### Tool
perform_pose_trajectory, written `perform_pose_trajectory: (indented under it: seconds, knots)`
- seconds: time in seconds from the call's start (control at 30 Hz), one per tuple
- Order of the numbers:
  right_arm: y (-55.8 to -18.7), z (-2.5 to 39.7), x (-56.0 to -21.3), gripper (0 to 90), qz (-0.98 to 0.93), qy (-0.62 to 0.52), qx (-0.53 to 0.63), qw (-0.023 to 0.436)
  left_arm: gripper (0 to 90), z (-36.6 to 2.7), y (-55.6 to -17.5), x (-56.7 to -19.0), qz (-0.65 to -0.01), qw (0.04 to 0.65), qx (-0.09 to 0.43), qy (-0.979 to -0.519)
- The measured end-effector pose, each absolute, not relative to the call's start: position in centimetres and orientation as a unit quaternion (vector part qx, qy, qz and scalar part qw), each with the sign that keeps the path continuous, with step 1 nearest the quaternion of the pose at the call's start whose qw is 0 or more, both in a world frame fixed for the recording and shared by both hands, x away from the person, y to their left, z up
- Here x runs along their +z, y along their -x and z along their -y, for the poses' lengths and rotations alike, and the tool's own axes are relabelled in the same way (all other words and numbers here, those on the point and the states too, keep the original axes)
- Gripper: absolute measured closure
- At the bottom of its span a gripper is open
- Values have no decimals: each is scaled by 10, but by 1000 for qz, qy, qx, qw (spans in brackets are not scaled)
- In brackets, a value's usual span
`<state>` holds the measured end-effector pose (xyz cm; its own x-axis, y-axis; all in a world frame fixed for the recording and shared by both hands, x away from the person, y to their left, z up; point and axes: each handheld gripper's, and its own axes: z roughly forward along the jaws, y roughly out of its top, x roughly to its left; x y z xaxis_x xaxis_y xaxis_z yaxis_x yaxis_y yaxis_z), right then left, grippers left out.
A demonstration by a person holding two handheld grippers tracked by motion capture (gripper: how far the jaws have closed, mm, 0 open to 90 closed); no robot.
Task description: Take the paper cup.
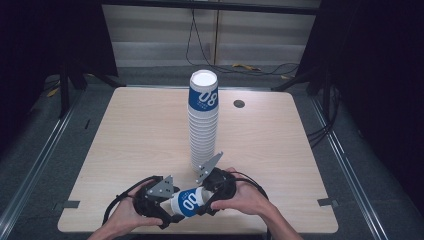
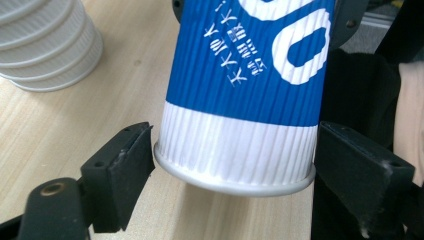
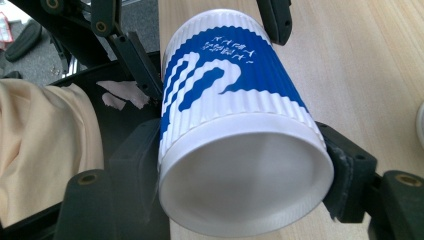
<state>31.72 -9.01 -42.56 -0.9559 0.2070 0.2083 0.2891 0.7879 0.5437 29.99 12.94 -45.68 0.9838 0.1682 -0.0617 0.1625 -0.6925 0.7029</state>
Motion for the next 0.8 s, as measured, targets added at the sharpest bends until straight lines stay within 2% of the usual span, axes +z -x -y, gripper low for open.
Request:
perform_pose_trajectory:
  seconds: [0.4,0.53,0.8]
  knots:
    - [-314,105,-429,288,930,155,-328,54,157,-146,-306,-449,-138,457,0,-879]
    - [-315,111,-431,288,922,167,-345,48,157,-149,-309,-447,-161,472,2,-867]
    - [-313,118,-437,288,900,188,-390,45,157,-154,-311,-445,-168,495,0,-853]
